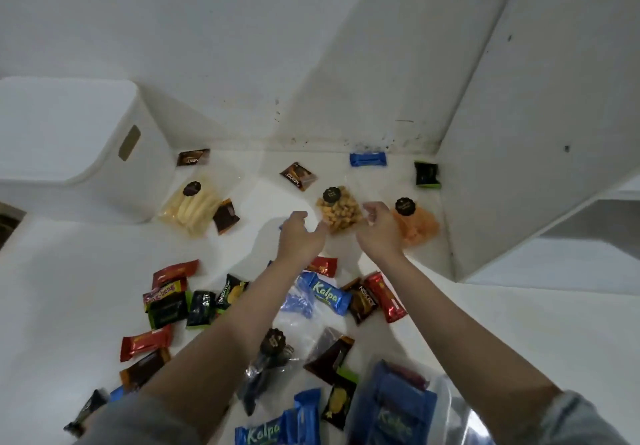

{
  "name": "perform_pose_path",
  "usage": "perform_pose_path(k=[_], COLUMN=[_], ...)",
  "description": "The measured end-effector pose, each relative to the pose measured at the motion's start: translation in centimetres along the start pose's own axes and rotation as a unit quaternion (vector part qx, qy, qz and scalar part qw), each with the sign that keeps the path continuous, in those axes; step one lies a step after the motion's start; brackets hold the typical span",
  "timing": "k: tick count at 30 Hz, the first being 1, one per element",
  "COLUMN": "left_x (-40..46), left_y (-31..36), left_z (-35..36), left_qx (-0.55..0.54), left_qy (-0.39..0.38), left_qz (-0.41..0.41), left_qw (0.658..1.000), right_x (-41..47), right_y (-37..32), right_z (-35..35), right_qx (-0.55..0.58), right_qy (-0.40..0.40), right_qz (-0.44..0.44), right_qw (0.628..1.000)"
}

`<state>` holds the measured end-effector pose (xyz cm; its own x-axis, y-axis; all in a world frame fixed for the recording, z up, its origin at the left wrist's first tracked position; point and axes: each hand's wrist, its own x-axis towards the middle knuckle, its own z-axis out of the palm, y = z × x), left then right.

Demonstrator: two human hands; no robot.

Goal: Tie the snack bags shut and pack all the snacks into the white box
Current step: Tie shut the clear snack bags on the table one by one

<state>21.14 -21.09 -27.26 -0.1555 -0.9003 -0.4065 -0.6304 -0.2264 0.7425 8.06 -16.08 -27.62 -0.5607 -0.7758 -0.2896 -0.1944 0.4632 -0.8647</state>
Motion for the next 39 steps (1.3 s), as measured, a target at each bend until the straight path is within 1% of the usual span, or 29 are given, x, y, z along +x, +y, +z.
perform_pose_path(k=[3,5,6,9,11,14,19,21,23,25,28,31,34,37,39], left_x=[2.7,3.9,4.2,4.8,4.6,3.2,0.3,-1.0,-2.6,-4.3,-6.4,-8.2,-9.3,-10.2,-10.9], left_y=[1.3,1.8,2.0,2.6,2.9,3.3,3.7,4.0,4.3,4.4,3.8,2.4,1.2,0.2,-0.3], left_z=[2.0,3.0,3.3,3.8,3.8,2.9,-0.9,-3.1,-5.7,-8.4,-12.4,-16.4,-19.6,-22.6,-24.2], left_qx=[-0.039,-0.056,-0.073,-0.154,-0.196,-0.223,-0.237,-0.239,-0.263,-0.284,-0.282,-0.282,-0.262,-0.213,-0.164], left_qy=[-0.017,-0.024,-0.023,-0.009,-0.004,-0.015,-0.037,-0.018,-0.003,-0.006,0.002,0.019,0.039,0.055,0.067], left_qz=[-0.043,-0.067,-0.079,-0.108,-0.098,-0.049,0.020,0.070,0.123,0.163,0.213,0.244,0.272,0.310,0.347], left_qw=[0.998,0.996,0.994,0.982,0.976,0.973,0.971,0.968,0.957,0.945,0.935,0.928,0.925,0.925,0.921], right_x=[2.0,2.7,2.8,3.1,2.9,1.8,-1.5,-3.7,-6.1,-8.4,-11.4,-14.5,-16.8,-18.6,-19.7], right_y=[0.5,0.9,1.0,1.3,1.2,0.8,-0.8,-2.2,-3.6,-4.6,-6.1,-8.1,-9.8,-11.7,-13.2], right_z=[0.7,1.0,1.1,0.9,0.5,0.2,-0.1,-0.1,0.2,1.0,2.7,4.8,6.4,7.9,8.7], right_qx=[-0.066,-0.071,-0.071,-0.052,-0.038,-0.001,0.063,0.075,0.082,0.090,0.102,0.096,0.081,0.080,0.062], right_qy=[-0.038,-0.072,-0.077,-0.061,-0.050,-0.021,0.060,0.062,0.069,0.077,0.068,0.060,0.060,0.051,0.075], right_qz=[-0.011,-0.006,-0.005,0.032,0.050,0.020,-0.044,-0.070,-0.103,-0.127,-0.148,-0.171,-0.193,-0.205,-0.229], right_qw=[0.997,0.995,0.994,0.996,0.997,1.000,0.995,0.993,0.989,0.985,0.981,0.979,0.976,0.974,0.968])
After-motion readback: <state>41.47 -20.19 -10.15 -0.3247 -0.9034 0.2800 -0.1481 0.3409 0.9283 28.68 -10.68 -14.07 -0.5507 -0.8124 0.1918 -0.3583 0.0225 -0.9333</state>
